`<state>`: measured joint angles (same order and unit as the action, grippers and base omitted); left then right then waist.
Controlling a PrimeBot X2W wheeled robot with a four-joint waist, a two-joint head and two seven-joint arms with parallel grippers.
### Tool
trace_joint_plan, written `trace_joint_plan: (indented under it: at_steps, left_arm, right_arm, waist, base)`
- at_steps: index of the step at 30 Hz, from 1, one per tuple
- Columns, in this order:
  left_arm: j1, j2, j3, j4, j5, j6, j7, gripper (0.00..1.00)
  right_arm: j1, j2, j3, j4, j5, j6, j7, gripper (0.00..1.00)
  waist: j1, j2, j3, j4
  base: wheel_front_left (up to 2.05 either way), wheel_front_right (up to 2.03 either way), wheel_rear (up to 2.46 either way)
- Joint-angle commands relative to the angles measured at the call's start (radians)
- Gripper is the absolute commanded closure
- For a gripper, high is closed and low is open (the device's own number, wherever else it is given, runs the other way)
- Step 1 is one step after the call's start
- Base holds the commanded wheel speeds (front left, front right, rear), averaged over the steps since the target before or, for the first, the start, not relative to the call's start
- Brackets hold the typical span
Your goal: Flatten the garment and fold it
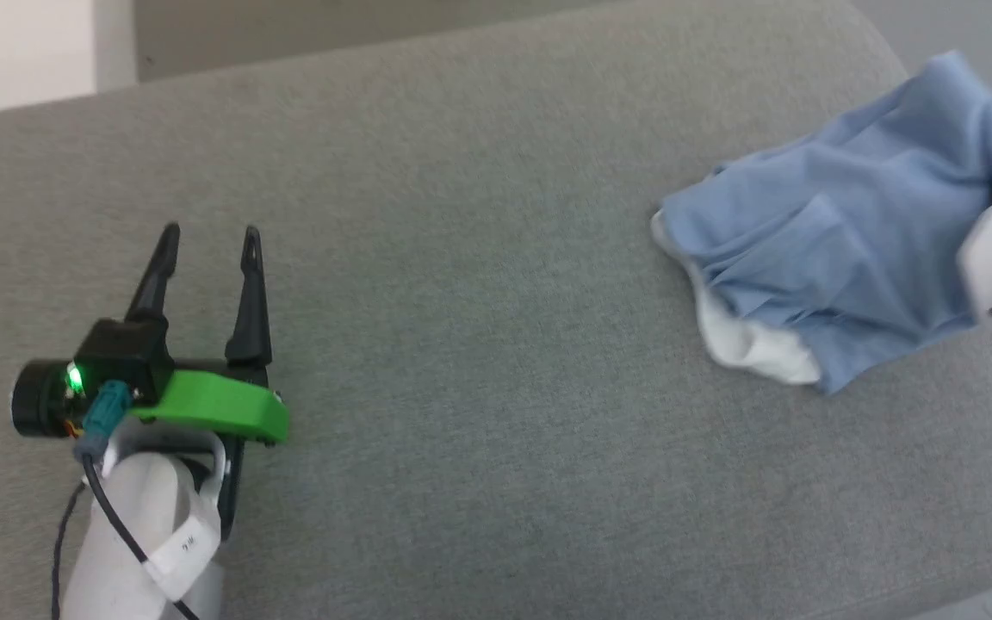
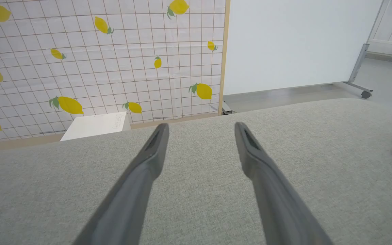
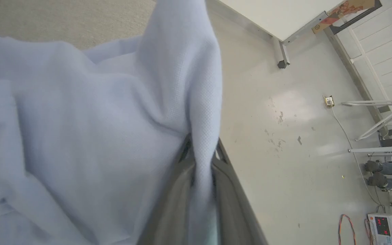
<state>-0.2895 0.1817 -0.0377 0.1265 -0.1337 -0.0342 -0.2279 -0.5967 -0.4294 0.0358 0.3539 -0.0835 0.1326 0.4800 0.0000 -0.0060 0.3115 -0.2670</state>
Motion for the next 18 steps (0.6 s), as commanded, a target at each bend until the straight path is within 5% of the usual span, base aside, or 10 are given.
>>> trace_joint_plan:
  at_steps: [1,14,15,16,17,18]
  left_arm:
    - [-0.026,0.012,-0.002,-0.012,0.015,-0.005,0.009,0.00]
    - [-0.057,0.040,-0.016,-0.054,0.023,-0.001,0.042,0.00]
    - [-0.055,0.039,-0.017,-0.049,0.021,0.000,0.040,0.00]
    - [-0.052,0.038,-0.017,-0.044,0.019,0.001,0.037,0.00]
    - [-0.048,0.035,-0.019,-0.036,0.016,0.002,0.033,0.00]
    - [-0.045,0.032,-0.020,-0.029,0.014,0.003,0.030,0.00]
  right_arm:
    - [-0.034,0.006,-0.036,0.026,-0.019,-0.002,-0.032,1.00]
    - [-0.149,0.072,-0.278,0.213,-0.190,-0.002,-0.149,1.00]
    - [-0.151,0.081,-0.307,0.222,-0.201,-0.002,-0.152,0.92]
    - [-0.149,0.088,-0.327,0.232,-0.210,-0.002,-0.152,0.68]
    - [-0.145,0.094,-0.350,0.246,-0.222,-0.002,-0.148,0.56]
    - [-0.140,0.097,-0.368,0.256,-0.231,-0.002,-0.144,0.24]
  waist:
    - [0.0000,0.0060,0.089,-0.050]
    - [0.0000,0.0060,0.159,0.009]
    - [0.0000,0.0060,0.151,0.015]
    - [0.0000,0.0060,0.142,0.019]
    - [0.0000,0.0060,0.128,0.026]
    - [0.0000,0.0060,0.115,0.031]
  base:
    - [0.00,0.00,0.00]
    - [0.00,0.00,0.00]
    - [0.00,0.00,0.00]
    - [0.00,0.00,0.00]
    - [0.00,0.00,0.00]
    - [0.00,0.00,0.00]
